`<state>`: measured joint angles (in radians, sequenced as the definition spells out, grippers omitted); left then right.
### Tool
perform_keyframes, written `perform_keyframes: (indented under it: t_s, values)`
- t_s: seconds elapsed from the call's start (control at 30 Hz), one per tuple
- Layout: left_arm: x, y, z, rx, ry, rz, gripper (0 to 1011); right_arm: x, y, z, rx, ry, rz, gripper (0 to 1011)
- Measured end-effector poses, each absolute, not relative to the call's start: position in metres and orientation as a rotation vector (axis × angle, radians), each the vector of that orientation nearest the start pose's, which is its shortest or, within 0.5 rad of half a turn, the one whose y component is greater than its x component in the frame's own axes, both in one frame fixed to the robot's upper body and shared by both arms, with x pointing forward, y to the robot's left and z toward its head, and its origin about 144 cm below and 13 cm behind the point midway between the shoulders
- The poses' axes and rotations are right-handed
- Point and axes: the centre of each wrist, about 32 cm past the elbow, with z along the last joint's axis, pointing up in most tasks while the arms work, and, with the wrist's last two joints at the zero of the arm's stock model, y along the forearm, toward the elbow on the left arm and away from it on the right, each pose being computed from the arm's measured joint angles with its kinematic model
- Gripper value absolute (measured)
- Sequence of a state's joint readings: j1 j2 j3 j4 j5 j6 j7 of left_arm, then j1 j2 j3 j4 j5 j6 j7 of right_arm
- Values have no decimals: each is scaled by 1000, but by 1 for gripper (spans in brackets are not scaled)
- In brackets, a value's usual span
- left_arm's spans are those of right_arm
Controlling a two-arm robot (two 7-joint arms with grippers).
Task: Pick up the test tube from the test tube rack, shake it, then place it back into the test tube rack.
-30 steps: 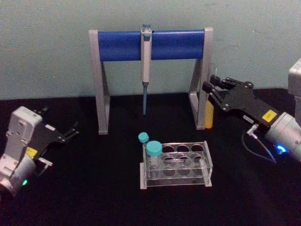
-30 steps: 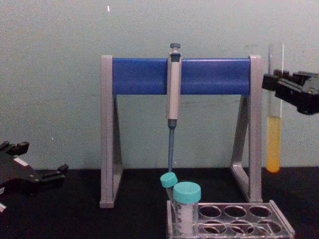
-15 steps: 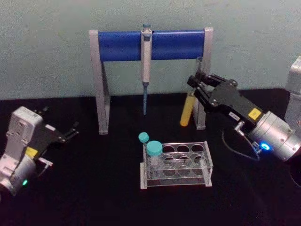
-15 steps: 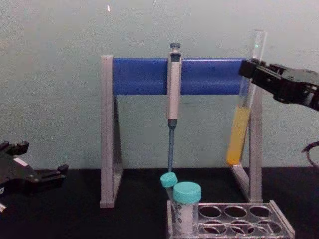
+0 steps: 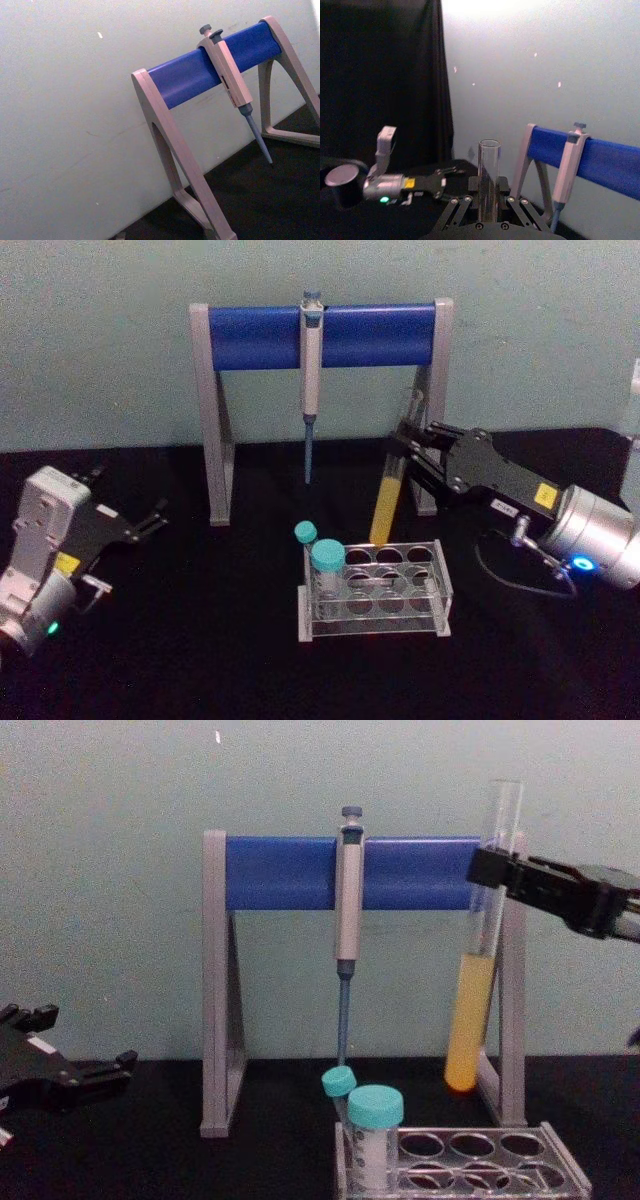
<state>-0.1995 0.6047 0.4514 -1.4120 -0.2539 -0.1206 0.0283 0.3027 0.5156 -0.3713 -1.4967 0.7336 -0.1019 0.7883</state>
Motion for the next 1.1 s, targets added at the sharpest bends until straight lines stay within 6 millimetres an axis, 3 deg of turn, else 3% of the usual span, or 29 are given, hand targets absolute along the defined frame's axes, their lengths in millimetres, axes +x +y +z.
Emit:
perform_keyframes:
  t_s: [0.3,0.5,0.8,1.1]
  values:
    - [489,310,1140,304,-285,1248,1001,508,-308,1227,86,-80,-515,229]
    - [489,310,1140,304,-285,1248,1001,499,-313,1237,-19,-156,-601,229]
    - [489,310,1140,304,-285,1248,1001,497,-301,1239,-62,-293,-725,229]
    - [489,310,1140,304,-285,1248,1001,505,-284,1224,28,-303,-793,229]
